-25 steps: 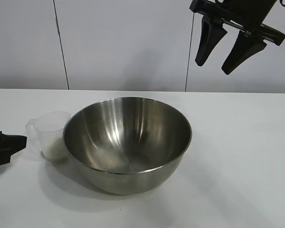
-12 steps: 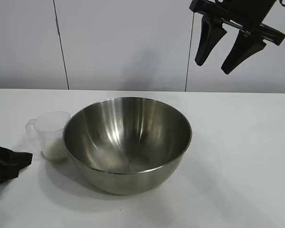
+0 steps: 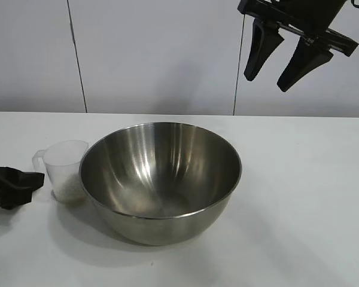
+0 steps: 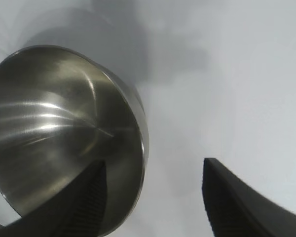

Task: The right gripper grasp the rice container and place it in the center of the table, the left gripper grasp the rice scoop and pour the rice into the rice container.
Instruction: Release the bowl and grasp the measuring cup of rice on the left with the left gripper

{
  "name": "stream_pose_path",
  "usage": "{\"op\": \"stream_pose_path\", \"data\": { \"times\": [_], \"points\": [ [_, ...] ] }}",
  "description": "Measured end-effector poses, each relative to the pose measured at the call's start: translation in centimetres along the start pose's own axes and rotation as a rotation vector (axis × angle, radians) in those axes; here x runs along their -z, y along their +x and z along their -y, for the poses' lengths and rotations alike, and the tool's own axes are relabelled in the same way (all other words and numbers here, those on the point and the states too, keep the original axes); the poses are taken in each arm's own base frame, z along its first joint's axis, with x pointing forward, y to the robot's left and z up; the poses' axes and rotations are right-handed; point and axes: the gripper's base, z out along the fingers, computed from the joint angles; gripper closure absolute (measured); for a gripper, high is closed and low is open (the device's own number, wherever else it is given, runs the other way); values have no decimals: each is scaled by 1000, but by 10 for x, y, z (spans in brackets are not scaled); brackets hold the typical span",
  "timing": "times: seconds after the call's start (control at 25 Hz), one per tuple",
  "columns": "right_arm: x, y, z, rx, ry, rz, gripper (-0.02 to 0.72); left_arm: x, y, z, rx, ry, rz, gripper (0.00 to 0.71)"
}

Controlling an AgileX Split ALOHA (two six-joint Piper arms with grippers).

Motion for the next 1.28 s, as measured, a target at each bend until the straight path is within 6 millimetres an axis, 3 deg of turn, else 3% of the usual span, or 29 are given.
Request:
{"op": "stream_pose_path", "data": {
  "times": [0.96, 1.04, 1.16, 1.28],
  "points": [
    [0, -1, -2, -11, -18, 15, 304, -10, -9, -4, 83, 0, 44, 269],
    [0, -2, -2, -13, -23, 19, 304, -10, -9, -4, 83, 1, 44, 329],
    [0, -2, -2, -15, -27, 21, 304, -10, -9, -4, 83, 4, 43, 525],
    [0, -2, -2, -15, -27, 22, 304, -10, -10, -4, 83, 3, 47, 658]
  ]
}}
